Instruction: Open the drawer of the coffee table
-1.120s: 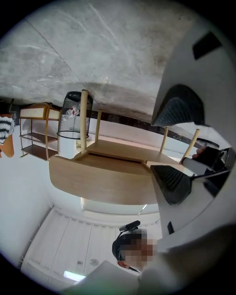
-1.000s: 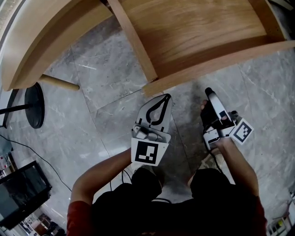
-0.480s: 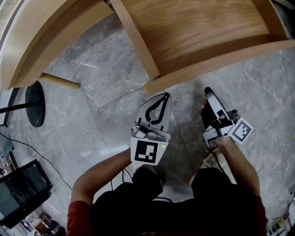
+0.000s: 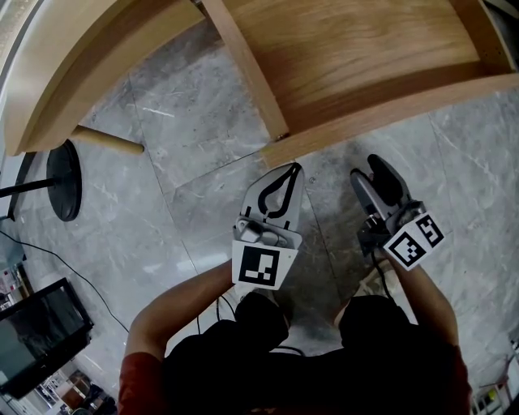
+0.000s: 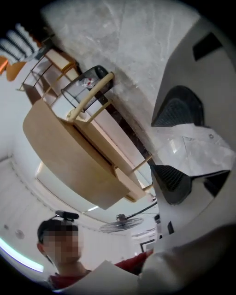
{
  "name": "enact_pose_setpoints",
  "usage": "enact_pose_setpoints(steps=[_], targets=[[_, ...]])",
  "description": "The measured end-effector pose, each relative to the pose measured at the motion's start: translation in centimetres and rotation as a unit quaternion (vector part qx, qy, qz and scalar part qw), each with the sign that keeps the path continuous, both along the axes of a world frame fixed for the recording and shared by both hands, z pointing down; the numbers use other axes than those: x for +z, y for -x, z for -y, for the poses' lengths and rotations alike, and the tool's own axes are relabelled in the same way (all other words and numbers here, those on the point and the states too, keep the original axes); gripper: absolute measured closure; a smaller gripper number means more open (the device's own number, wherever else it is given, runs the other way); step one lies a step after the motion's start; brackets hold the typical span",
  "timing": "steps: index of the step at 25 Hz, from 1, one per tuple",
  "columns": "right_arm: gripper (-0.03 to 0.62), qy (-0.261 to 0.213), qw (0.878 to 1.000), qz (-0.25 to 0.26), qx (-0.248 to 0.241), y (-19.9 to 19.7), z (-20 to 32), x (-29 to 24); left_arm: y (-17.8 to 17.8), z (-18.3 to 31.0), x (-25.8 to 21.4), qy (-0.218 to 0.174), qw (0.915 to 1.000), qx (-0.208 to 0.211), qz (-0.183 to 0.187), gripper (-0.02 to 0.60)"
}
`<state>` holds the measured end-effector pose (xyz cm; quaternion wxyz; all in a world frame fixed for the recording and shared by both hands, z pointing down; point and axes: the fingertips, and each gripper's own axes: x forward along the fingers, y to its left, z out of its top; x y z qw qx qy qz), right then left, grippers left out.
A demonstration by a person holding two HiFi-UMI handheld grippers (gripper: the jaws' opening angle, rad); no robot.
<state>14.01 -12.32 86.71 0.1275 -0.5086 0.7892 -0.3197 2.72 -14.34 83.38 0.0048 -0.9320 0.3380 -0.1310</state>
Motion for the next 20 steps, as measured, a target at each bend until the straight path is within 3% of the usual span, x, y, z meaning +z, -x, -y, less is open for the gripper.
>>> enact_pose_setpoints(steps=[2,4,7,9,12,15,20], targets=[[0.342,-0.017,0.997,-0.073,-0.004,0.4,-0.1,-0.2,0.0,-0.1,0.2,0.001,1.0000,0.001,0.004,0.575],[0.342,-0.028,0.986,-0.164,0.006,0.3,-0.2,0.0,0.0,-0.2,0.5,0.000,1.0000,0.004,0.009,0.575],[0.342,-0.029,0.952,-0.302,0.041,-0.5,-0.5,0.9,0.3,-0.3,0.7,-0.003,0.9999,0.005,0.015,0.575],[0.342,-0.034,0.935,-0.350,0.052,-0.8,-0.6,1.0,0.4,-0.3,0.9,-0.003,0.9998,0.005,0.017,0.575],[0.342,-0.032,0.933,-0.353,0.059,-0.9,-0.5,0.8,0.6,-0.1,1.0,-0.001,0.9999,0.002,0.013,0.575],[0.342,-0.035,0.935,-0.347,0.060,-1.0,-0.5,0.7,0.7,0.3,0.7,0.011,0.9997,-0.018,-0.014,0.575],[0.347,-0.027,0.935,-0.350,0.055,-1.0,-0.5,1.2,0.7,0.4,0.8,0.008,0.9997,-0.019,-0.012,0.575]])
